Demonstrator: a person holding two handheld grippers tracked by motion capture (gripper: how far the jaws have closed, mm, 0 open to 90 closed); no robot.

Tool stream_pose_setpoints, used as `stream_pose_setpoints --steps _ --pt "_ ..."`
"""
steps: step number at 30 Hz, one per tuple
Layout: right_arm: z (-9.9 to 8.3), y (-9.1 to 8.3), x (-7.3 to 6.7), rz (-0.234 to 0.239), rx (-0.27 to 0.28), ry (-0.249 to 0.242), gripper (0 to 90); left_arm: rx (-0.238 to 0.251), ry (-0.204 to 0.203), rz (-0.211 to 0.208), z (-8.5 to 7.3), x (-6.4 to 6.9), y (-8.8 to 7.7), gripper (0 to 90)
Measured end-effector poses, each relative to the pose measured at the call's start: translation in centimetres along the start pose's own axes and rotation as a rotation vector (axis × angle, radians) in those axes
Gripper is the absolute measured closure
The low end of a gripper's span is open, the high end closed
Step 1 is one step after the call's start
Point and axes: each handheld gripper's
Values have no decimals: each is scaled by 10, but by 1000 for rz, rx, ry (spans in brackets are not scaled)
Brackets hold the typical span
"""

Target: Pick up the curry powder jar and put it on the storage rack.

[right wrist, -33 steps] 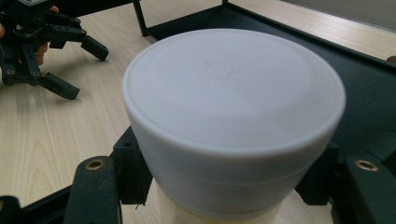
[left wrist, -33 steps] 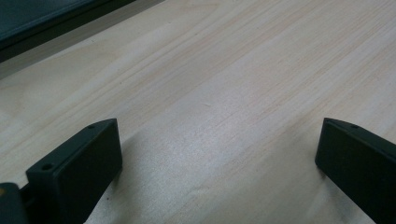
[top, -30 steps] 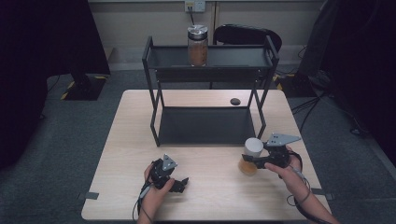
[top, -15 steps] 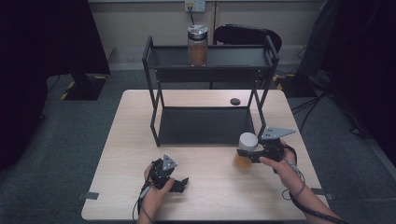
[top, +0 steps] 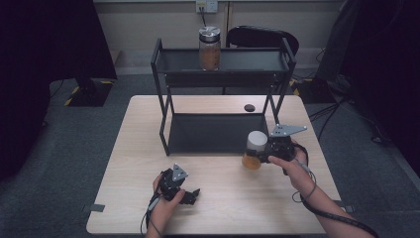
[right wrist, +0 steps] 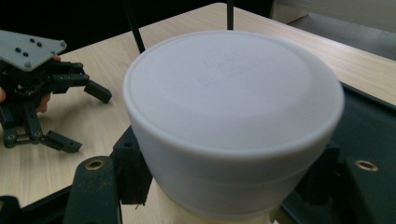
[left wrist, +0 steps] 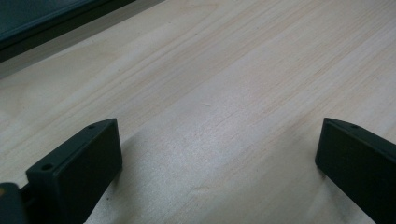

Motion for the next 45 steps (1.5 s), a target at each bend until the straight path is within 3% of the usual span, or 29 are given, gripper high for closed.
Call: stream_pose_setpoints --steps 20,45 --pt "38 9 -1 7 -8 7 350 0 0 0 0 0 0 1" --pt "93 12 -12 4 14 -21 350 -1 0 0 0 0 0 1"
Point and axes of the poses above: each handheld gripper's, and its own axes: y roughly forward along the jaws, z roughly out of its top, x roughly to its right, and after that the axes turned 14 degrees about y, right-handed
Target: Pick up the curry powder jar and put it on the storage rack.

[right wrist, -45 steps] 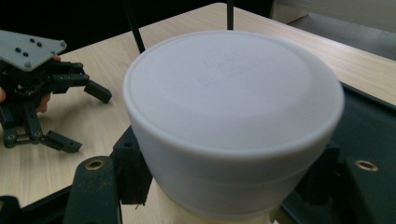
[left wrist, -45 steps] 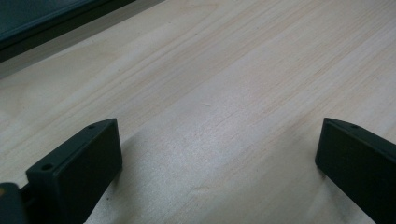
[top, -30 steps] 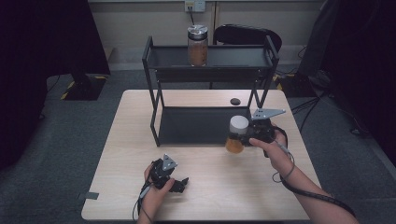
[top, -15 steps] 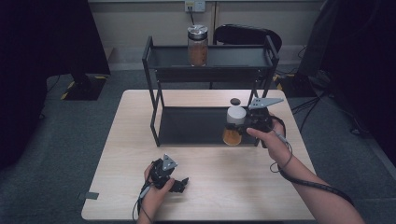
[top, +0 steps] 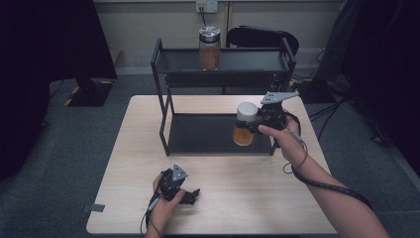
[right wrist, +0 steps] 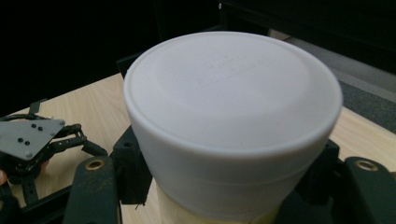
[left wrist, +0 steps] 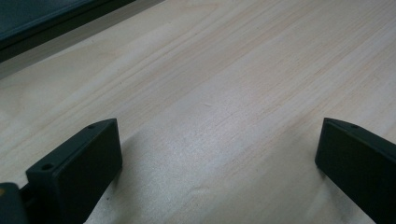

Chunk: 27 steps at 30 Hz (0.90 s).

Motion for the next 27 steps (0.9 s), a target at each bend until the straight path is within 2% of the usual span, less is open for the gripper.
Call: stream_pose_setpoints --steps 15,18,27 --pt "31 -12 -7 -33 -9 -24 350 2 -2 0 0 0 0 1" --pt "38 -15 -6 -25 -12 -15 350 2 -5 1 0 0 0 1" --pt "54 -23 -9 -24 -1 -29 350 2 -3 1 0 0 0 1"
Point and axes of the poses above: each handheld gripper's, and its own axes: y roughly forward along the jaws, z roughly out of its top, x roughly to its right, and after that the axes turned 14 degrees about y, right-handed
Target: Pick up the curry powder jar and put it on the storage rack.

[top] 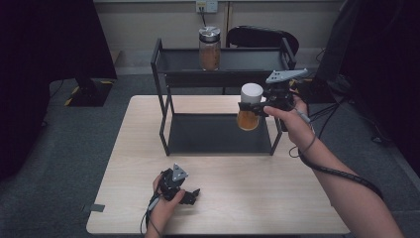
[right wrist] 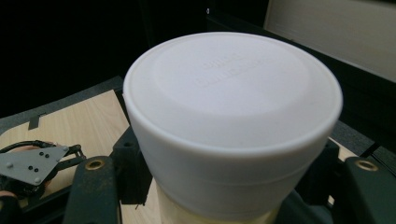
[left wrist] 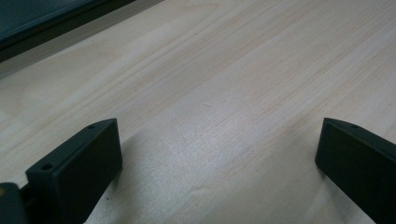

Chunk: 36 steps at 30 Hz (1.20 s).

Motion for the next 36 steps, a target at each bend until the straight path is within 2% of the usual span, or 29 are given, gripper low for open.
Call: stream_pose_setpoints --steps 13,24,32,36 --pt "28 -12 -7 -4 4 -21 349 -2 1 -1 0 0 0 1" --pt "49 -18 -17 -6 6 -33 349 -2 1 -1 0 0 0 1" --pt "57 -21 -20 7 34 -29 349 -1 1 -1 0 0 0 1" --pt "65 -27 -24 -4 43 -31 349 -2 1 -1 0 0 0 1"
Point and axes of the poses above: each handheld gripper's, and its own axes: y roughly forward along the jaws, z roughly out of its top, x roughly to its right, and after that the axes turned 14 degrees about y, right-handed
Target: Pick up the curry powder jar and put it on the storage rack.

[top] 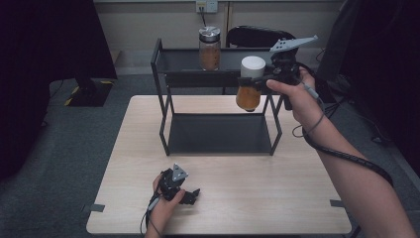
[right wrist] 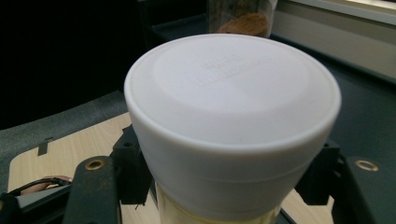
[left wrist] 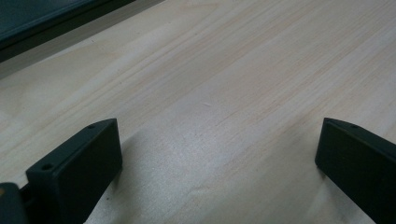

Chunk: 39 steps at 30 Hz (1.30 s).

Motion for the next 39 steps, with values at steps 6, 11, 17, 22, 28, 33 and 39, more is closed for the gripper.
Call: stream_pose_setpoints --steps 6,11,17,22,28,33,39 --pt "14 -7 -5 -22 2 -7 349 0 0 0 0 0 0 1" --pt "25 -10 -11 -32 5 -14 349 1 -1 0 0 0 0 1" --pt "40 -11 -18 -21 20 -17 349 0 0 0 0 0 0 1" --pt "52 -8 -22 -26 21 -13 349 -1 2 0 0 0 0 1" --pt "66 -5 -23 -53 20 -5 349 -1 2 0 0 0 0 1" --pt "76 -5 -22 -90 31 5 349 0 2 0 0 0 0 1" --pt "87 -2 -19 -118 45 10 348 0 2 0 0 0 0 1"
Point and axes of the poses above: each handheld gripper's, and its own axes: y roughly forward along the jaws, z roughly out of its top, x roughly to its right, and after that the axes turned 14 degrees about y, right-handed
